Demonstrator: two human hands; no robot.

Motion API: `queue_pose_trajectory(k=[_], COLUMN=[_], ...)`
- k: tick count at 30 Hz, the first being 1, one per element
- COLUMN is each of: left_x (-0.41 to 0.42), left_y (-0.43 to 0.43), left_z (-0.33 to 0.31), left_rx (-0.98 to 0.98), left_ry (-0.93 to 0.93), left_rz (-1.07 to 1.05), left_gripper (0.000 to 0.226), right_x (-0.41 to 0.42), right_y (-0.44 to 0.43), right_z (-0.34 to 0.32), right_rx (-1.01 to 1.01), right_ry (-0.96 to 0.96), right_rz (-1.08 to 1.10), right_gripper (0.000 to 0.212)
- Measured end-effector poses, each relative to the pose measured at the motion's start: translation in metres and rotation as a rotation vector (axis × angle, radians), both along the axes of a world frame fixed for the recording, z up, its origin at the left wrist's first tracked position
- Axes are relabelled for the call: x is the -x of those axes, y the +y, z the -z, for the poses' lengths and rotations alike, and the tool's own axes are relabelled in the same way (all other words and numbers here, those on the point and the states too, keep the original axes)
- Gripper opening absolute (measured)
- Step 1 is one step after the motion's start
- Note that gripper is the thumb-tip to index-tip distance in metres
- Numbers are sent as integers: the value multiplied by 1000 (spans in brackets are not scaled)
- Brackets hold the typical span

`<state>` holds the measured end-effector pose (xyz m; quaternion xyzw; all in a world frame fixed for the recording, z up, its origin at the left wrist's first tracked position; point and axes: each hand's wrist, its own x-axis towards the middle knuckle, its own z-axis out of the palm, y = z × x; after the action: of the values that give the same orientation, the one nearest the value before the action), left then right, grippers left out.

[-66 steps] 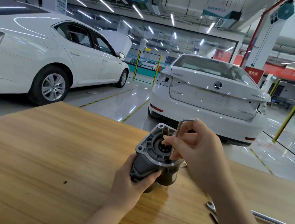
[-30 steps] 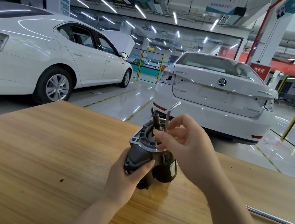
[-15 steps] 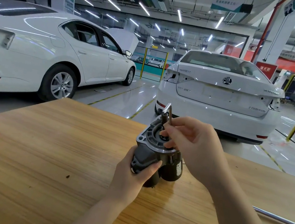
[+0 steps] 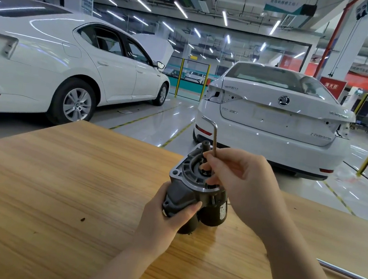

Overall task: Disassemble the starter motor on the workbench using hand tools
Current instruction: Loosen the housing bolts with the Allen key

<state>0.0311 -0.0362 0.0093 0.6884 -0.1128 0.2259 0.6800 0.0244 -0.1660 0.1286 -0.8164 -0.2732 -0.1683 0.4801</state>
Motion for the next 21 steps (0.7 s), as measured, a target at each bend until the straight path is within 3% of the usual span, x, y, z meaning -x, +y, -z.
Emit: queue_pose_trajectory(k=[3, 6, 13, 16, 21], left_x=[1, 2, 4, 4, 6], left_y=[0, 1, -2, -2, -3], left_z=[-1, -2, -1, -1, 0], left_rx=[9, 0, -7, -11, -21], left_ry=[5, 12, 1, -13, -23], left_rz=[15, 25, 18, 13, 5], left_gripper=[44, 48, 46, 47, 45], right_x=[-1, 0, 3, 2, 1], right_y=[2, 0, -3, 0, -5], right_z=[1, 1, -1, -1, -3], right_rx=[-41, -57, 58, 51, 53], right_ry=[9, 11, 41, 61, 35], right_rz=[4, 42, 26, 40, 44], right_gripper=[11, 17, 20, 6, 19])
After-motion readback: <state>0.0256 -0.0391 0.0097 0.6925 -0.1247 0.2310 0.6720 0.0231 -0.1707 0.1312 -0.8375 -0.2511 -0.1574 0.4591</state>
